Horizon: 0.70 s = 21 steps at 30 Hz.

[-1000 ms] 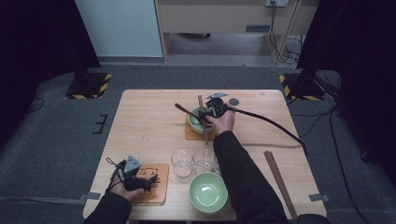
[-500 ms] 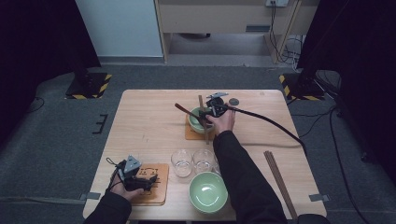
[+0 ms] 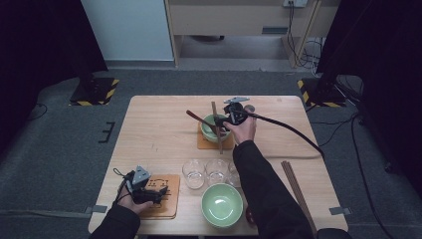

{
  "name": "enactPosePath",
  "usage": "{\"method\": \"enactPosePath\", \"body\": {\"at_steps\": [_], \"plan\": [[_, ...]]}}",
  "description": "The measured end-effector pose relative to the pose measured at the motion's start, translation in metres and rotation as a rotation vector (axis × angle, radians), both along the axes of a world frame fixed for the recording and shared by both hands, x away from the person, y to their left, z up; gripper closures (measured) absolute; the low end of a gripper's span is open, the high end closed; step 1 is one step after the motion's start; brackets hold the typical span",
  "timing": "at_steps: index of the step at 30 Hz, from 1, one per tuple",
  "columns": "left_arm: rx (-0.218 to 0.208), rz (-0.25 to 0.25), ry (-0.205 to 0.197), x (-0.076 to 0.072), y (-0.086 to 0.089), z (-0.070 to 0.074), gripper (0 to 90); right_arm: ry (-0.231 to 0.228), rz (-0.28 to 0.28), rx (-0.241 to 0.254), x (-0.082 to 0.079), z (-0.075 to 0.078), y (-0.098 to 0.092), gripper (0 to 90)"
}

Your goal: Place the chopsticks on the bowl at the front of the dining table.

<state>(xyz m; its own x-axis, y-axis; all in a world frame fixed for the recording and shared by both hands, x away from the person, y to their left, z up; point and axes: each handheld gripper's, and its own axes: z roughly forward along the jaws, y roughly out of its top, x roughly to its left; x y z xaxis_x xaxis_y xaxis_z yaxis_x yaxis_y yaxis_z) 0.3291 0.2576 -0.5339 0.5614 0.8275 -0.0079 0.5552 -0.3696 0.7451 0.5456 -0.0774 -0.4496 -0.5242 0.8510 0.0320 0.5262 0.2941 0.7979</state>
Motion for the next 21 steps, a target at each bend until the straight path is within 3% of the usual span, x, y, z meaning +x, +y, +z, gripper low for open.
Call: {"method": "enactPosePath", "body": {"at_steps": [9, 12, 21], "plan": [[0.002, -0.001, 0.0, 0.0, 0.0, 0.0, 0.0, -0.011, 0.061, -0.023, -0.026, 0.003, -0.005, 24.9], [0.002, -0.001, 0.001, 0.0, 0.0, 0.0, 0.0, -0.003, 0.049, 0.004, -0.03, 0.0, -0.013, 24.9], [0.003, -0.001, 0.001, 0.0, 0.0, 0.0, 0.0, 0.015, 0.042, -0.019, -0.04, -0.011, -0.028, 22.8]]}}
